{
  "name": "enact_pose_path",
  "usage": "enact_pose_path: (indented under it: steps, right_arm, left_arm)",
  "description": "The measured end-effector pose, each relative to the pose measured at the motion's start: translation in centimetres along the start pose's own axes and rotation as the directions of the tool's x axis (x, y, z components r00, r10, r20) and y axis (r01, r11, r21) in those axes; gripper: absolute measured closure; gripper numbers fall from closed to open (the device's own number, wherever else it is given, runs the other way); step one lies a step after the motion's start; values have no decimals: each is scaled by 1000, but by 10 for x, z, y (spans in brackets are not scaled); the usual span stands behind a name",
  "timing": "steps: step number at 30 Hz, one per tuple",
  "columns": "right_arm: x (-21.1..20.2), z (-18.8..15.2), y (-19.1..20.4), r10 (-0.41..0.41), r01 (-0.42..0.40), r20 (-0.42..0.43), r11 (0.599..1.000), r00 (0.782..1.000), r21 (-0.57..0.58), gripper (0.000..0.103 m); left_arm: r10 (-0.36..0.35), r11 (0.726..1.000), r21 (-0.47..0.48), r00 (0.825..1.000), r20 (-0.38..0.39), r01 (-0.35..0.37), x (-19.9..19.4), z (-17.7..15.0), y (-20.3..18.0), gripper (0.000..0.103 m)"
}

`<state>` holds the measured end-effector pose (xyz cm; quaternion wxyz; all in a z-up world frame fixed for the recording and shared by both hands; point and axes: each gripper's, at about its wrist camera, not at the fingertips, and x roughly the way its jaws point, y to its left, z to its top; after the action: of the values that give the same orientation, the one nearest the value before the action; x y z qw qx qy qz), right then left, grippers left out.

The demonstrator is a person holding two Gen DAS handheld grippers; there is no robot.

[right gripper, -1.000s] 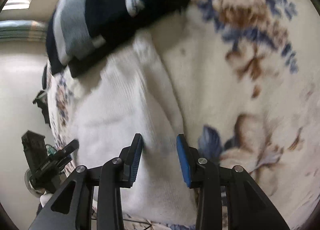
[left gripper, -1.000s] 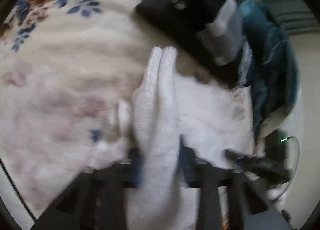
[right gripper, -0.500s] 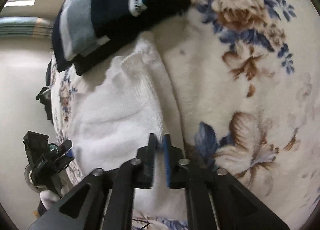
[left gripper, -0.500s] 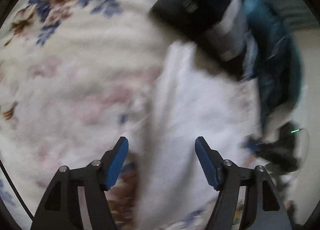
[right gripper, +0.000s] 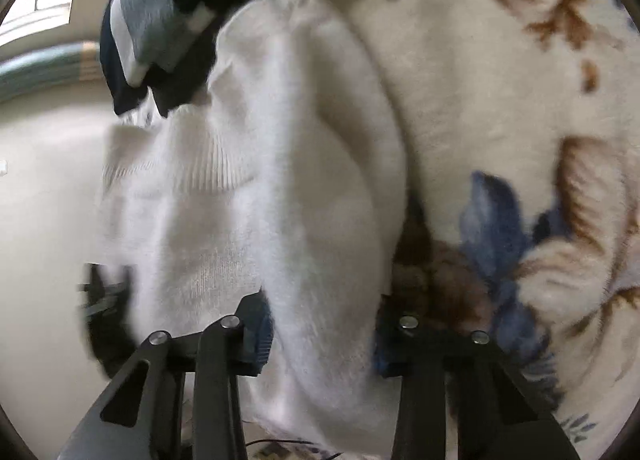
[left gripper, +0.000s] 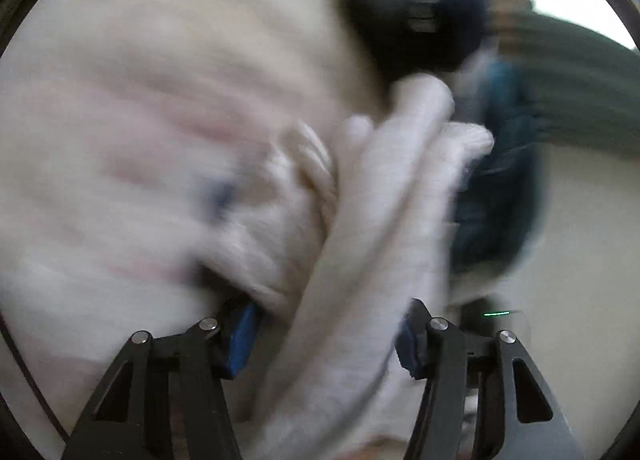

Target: Fold small clothes

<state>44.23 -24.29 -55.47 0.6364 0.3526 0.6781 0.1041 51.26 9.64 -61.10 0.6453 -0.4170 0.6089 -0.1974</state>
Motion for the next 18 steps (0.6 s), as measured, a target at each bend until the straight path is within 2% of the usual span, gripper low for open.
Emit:
enact_pose_path:
  steps: [2, 5, 6, 8, 10, 11, 12, 14, 17, 18]
  right_arm:
    - [-7, 0, -4, -52, 52, 4, 999, 999, -16, 68]
    - [-11, 0, 8, -87, 86, -24, 994, 996, -62, 67]
    - [-15, 2, 12, -108, 107, -10, 991, 994, -76, 67]
    - [-26, 7, 29, -153, 159, 55, 981, 987, -113, 67]
    - [-37, 15, 43, -164, 180, 123, 973, 979, -141, 67]
    - [-44, 18, 50, -170, 197, 165, 968, 971, -159, 67]
    - [-46, 21, 56, -180, 212, 184, 962, 966, -172, 67]
    - [-50, 39, 67, -188, 224, 197, 957, 962, -183, 67]
    - [-42, 52, 78, -220, 264, 211, 941, 952, -210, 67]
    - [-36, 55, 84, -244, 290, 213, 931, 946, -223, 67]
  left_arm:
    - [-26, 1000, -5, 1000, -10, 26, -10, 4, 1, 46]
    - [-135, 989, -59, 991, 11, 136, -27, 5, -7, 46]
    - [-123, 990, -71, 992, 34, 125, -36, 6, -8, 46]
    - [-4, 1000, -2, 997, 82, 4, -46, 10, -29, 46]
    - [110, 986, 115, 986, 128, -125, -52, 12, -54, 46]
    - [162, 963, 189, 975, 152, -190, -48, 15, -74, 46]
    - [190, 946, 235, 969, 159, -224, -44, 16, -80, 46]
    - [271, 891, 331, 949, 161, -310, -24, 26, -109, 46]
    - [367, 811, 440, 921, 132, -387, 11, 41, -129, 46]
    - [411, 778, 469, 904, 121, -417, 22, 42, -129, 46]
